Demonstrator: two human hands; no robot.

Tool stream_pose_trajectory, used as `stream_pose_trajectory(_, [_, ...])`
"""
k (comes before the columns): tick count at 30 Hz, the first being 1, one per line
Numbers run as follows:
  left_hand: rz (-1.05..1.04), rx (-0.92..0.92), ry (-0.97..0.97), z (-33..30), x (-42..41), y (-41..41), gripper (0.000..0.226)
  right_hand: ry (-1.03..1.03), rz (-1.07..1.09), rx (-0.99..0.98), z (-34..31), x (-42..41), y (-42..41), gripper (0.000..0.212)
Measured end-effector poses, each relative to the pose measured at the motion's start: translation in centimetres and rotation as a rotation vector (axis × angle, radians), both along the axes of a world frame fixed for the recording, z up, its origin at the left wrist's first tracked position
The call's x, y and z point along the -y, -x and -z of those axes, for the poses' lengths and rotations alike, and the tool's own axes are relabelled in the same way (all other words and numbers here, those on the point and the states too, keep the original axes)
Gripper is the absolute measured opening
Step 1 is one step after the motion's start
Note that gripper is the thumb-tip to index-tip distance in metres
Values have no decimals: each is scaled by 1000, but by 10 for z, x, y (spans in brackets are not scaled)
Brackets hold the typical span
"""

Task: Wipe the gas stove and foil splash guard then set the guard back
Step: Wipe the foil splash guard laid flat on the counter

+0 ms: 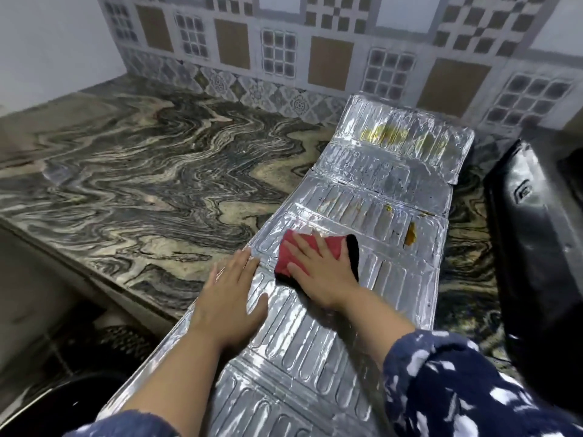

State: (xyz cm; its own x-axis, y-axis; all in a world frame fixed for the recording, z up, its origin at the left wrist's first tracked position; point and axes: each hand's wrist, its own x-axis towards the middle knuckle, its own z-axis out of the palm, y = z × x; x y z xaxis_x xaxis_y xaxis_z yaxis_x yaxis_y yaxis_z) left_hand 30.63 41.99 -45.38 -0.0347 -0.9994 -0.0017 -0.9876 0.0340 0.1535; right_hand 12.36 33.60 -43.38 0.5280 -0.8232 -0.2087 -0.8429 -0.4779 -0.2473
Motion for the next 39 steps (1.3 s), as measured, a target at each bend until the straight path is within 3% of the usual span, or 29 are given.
stream_pose_trajectory(4, [9,9,-11,1,-9,-12,84,72,-198,5,3,-15,-17,53])
stream_pose_trajectory(8, [6,-3,21,2,-12,-9,81,120,-201,4,0,20,-27,52])
stream_pose_trajectory(15, [-7,-5,32,0,-14,-8,76,92,77,-55,3,112,0,58])
stream_pose_trajectory(20, [-19,26,-26,-2,-14,-7,76,45,247,-84,-1,132,6,60])
stream_pose_trajectory(28, [-55,107,-141,-29,5,-2,94,64,10,-41,0,54,1,63])
stream_pose_trajectory(31, [-65,35,-75,-42,40,10,75,175,-94,-45,-4,55,10,70])
stream_pose_trajectory(35, [-5,-38,-71,-39,103,25,61,168,-241,5,0,76,16,80])
stream_pose_trajectory(39, [3,-108,-80,-22,136,32,59,156,-197,67,8,98,14,61])
